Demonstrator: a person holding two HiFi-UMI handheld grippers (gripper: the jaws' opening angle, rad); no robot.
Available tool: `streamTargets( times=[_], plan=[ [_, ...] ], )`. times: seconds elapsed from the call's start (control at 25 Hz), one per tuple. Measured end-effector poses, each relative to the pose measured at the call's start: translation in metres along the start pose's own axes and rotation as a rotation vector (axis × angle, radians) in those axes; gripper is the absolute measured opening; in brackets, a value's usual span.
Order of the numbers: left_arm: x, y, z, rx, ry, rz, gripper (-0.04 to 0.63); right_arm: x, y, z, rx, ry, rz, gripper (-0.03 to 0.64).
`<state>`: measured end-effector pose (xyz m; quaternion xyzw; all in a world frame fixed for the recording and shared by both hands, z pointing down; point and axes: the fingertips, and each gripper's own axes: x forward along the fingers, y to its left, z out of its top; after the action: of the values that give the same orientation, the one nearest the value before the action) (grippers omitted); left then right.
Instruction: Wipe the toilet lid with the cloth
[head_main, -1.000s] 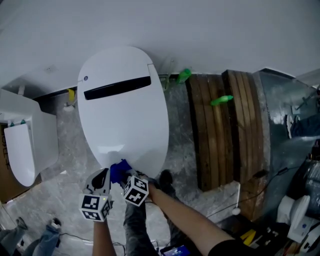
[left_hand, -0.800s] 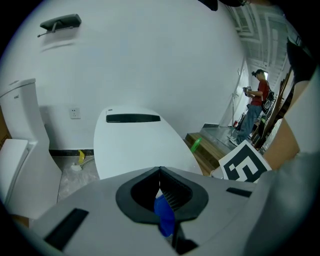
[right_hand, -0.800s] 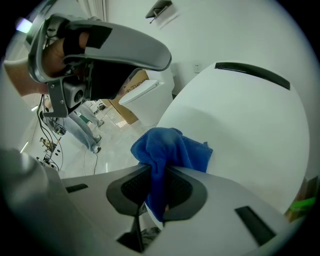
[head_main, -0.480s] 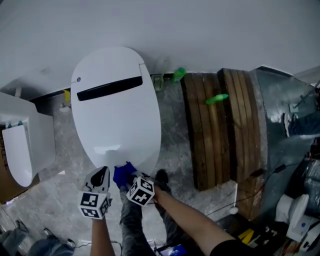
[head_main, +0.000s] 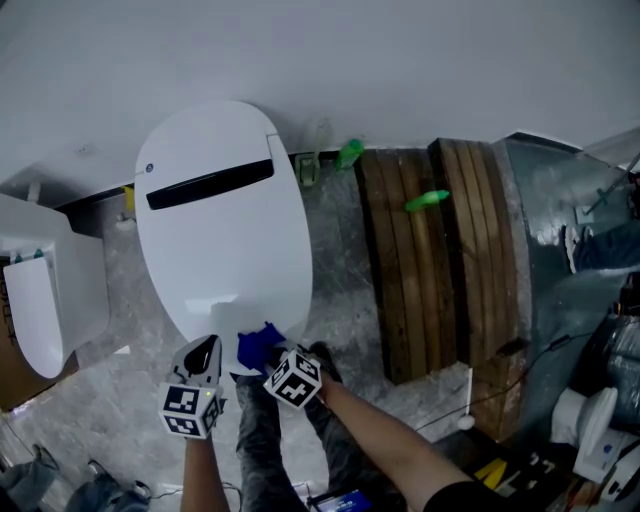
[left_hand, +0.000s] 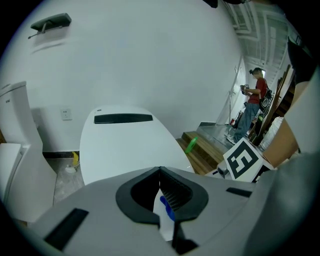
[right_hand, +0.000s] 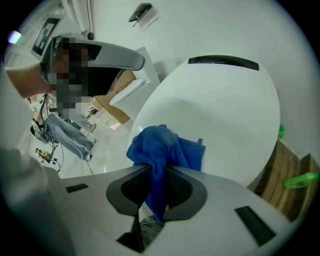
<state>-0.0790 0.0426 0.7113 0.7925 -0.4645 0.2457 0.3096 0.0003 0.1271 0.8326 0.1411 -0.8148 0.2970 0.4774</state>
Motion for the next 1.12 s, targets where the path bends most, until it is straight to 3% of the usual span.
streamTargets(
  times=[0.64,1.12],
  plan=[
    [0.018,0.001,0.016,0.023,0.013,-0.009,0.011,-0.031,-0.074,0.006,0.119,-0.056,-0.092,0.069],
    [0.03,0.0,0.025,0.039,0.019,-0.023,0.011,-0.05,-0.147,0.046,0.172,-0.135,-0.188,0.069]
  ],
)
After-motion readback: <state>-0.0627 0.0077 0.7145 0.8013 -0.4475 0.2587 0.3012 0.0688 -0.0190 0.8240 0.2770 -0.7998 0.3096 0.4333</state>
